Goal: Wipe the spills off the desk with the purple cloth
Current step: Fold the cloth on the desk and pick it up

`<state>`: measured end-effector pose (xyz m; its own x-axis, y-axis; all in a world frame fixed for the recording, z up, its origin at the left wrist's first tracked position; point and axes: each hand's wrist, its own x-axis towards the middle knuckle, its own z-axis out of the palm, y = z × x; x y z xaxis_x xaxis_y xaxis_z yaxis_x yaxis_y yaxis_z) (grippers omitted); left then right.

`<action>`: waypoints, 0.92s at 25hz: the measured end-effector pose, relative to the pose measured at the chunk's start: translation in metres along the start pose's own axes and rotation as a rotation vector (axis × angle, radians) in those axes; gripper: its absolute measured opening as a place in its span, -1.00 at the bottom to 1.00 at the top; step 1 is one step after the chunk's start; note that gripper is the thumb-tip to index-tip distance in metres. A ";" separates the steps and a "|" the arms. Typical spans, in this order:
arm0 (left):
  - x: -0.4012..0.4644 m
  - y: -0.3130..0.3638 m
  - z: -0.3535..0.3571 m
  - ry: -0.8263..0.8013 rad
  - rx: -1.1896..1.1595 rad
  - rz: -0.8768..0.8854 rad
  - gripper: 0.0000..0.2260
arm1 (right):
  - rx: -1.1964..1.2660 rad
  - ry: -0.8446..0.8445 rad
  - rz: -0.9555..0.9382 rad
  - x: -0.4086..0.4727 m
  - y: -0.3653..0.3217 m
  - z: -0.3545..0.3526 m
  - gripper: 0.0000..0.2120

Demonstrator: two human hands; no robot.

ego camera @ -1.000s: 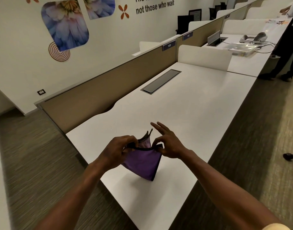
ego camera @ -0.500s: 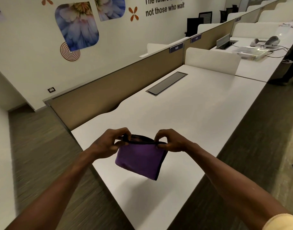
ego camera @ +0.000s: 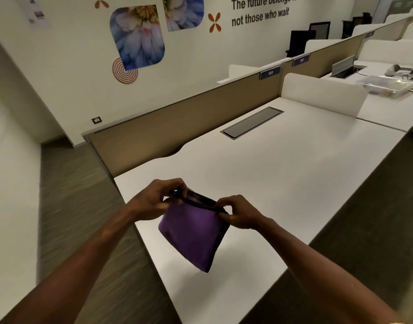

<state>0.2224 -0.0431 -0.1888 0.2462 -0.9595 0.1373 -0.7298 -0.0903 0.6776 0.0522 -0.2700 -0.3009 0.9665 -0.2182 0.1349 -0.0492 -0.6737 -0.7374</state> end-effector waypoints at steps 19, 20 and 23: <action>-0.042 -0.062 -0.042 0.656 -0.921 -0.399 -0.67 | 0.606 -0.105 -0.135 0.104 -0.068 -0.031 -0.76; -0.045 -0.074 -0.037 0.634 -1.024 -0.440 -0.55 | 0.662 -0.128 -0.101 0.114 -0.072 -0.020 -0.71; -0.054 -0.112 -0.015 0.523 -0.976 -0.634 -0.35 | 0.700 -0.233 0.015 0.146 -0.075 0.010 -0.64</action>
<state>0.3004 0.0226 -0.2616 0.7611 -0.5812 -0.2879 0.3224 -0.0460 0.9455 0.1994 -0.2440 -0.2325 0.9993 -0.0160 0.0352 0.0344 -0.0463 -0.9983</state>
